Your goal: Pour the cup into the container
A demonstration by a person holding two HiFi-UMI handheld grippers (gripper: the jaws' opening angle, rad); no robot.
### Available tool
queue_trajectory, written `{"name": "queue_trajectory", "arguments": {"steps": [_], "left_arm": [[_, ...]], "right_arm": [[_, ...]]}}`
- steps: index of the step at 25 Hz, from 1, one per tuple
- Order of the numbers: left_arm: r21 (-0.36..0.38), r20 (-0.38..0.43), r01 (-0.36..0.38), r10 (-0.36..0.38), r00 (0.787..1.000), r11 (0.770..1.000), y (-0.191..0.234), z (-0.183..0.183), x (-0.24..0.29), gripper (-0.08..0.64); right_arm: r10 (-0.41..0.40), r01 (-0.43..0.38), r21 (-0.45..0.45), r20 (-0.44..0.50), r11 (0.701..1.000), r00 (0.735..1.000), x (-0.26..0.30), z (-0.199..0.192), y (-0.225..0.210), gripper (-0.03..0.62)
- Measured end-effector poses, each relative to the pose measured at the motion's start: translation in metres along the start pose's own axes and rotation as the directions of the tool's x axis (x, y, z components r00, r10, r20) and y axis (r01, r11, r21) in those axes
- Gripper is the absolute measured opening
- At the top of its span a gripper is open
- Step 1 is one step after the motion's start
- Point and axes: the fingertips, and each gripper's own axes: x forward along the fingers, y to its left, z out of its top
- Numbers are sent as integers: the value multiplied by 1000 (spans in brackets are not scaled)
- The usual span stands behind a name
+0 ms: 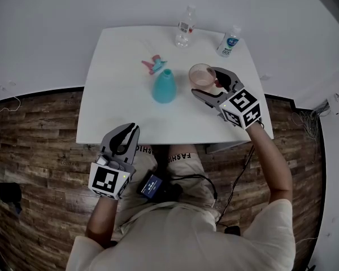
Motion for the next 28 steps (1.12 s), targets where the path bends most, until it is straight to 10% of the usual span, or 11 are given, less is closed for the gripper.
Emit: {"name": "queue_trajectory", "arguments": {"steps": [28], "left_arm": [[-1, 21, 6, -6, 1000, 1000, 14, 2, -10, 28]], "right_arm": [[-11, -3, -126, -112, 992, 994, 18, 26, 6, 357]]}}
